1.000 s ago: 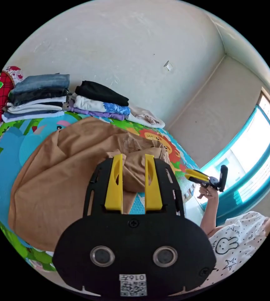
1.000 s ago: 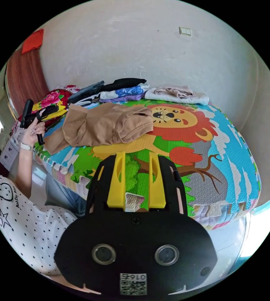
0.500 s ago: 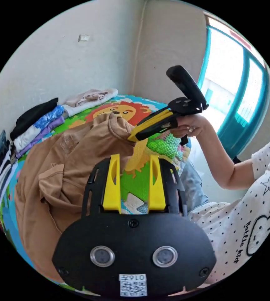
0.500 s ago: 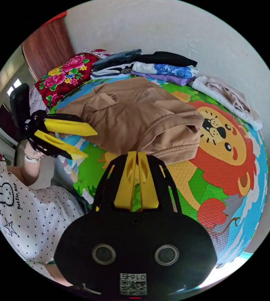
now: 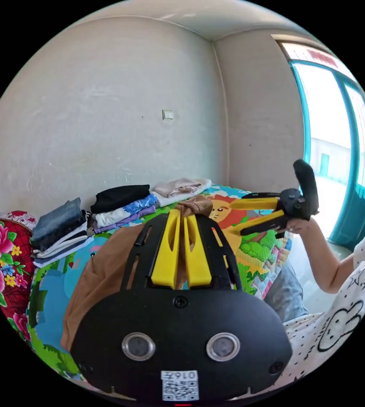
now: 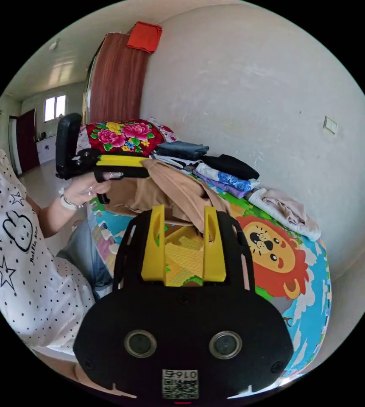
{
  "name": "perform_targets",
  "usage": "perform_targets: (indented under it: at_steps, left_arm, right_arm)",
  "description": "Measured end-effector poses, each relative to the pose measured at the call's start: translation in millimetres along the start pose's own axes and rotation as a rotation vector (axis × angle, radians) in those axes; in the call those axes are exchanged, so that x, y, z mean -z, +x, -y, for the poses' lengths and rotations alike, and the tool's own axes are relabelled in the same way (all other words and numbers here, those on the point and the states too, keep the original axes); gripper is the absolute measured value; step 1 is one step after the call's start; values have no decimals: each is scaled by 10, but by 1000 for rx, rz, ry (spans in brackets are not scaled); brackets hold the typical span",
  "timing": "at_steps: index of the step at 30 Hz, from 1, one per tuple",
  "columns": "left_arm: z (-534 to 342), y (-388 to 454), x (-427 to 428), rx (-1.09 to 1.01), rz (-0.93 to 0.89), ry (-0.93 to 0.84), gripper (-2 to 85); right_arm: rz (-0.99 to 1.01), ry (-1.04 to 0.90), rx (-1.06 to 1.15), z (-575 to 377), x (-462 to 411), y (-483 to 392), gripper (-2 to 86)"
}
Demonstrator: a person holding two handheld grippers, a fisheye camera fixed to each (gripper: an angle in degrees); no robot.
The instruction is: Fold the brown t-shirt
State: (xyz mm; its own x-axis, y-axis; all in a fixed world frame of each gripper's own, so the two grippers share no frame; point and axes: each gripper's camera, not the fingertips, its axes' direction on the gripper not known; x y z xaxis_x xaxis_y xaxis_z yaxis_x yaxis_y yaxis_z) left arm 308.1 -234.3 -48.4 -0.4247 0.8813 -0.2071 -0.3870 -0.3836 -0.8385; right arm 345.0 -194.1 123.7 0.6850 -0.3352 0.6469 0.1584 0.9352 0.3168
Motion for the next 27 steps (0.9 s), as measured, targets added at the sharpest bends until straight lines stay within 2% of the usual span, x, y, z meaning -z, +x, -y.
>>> perform_targets:
  at_steps: [4,11,19,23,27]
  left_arm:
    - [30,-214,459,79,-16,74,-10]
    - [-11,-249,1010,87,71,119,-10]
    - [-99,-226,1331,54,189,84,-10]
    - [-132,-216,1429,33,169,47,-10]
    - [-155,-182,1403,1,96,-6,-10]
  right_arm:
    - [-171,-164,19,262,-552,-275,174]
    - [-295,-243,193,661,-1396,-960,171]
    - [-497,-330,477,877,-2024,-1079,33]
    - [-469,-333,486,1127,-2005,-653,18]
    - [-250,-315,389,1536,-1920,-21,4]
